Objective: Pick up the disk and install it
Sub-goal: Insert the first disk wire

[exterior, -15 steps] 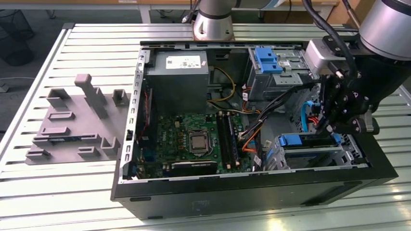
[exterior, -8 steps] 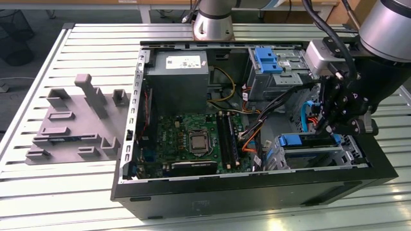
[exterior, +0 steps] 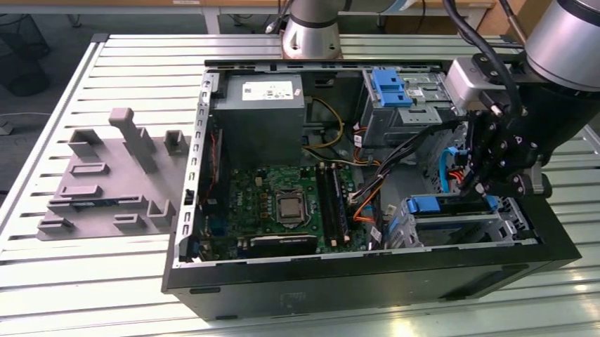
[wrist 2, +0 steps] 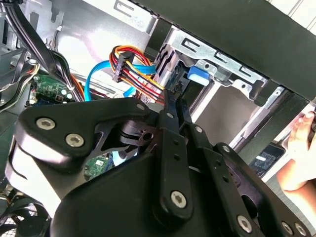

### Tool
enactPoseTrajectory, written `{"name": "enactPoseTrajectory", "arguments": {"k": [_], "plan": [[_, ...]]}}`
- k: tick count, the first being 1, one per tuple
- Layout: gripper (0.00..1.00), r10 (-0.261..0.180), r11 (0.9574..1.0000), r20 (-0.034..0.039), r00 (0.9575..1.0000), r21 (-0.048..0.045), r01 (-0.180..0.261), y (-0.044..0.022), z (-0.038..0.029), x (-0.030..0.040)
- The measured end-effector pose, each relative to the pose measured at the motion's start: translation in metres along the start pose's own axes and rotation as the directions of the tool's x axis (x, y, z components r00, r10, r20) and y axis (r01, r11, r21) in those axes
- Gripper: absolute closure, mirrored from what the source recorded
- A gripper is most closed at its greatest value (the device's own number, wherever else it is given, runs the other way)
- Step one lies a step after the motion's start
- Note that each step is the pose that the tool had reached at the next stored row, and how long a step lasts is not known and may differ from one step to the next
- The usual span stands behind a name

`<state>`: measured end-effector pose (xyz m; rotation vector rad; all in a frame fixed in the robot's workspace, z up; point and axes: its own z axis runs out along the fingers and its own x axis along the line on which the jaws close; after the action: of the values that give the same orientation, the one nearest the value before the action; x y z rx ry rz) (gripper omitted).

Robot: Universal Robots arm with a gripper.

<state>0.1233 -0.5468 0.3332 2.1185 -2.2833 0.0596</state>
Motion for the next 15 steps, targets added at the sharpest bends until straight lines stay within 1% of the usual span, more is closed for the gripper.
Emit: {"name": "enactPoseTrajectory", "arguments": {"k": [3,5,8,10,13,15], "plan": [[0.84,0.000,1.0000,-0.0005,1.0000,-0.0070,0.000,-0.0002,-0.0003,0.0001],[0.84,0.000,0.9999,-0.0004,1.0000,-0.0112,0.000,0.0000,-0.0017,0.0002],[0.84,-0.001,0.9999,-0.0007,1.0000,-0.0115,0.001,-0.0002,-0.0058,0.0004],[0.84,-0.001,0.9999,-0.0007,1.0000,-0.0119,0.001,-0.0003,-0.0058,0.0008],[0.84,-0.001,0.9999,-0.0009,1.0000,-0.0131,0.001,-0.0007,-0.0054,0.0038],[0.84,-0.001,0.9999,-0.0010,1.0000,-0.0140,0.001,-0.0010,-0.0053,0.0039]]}}
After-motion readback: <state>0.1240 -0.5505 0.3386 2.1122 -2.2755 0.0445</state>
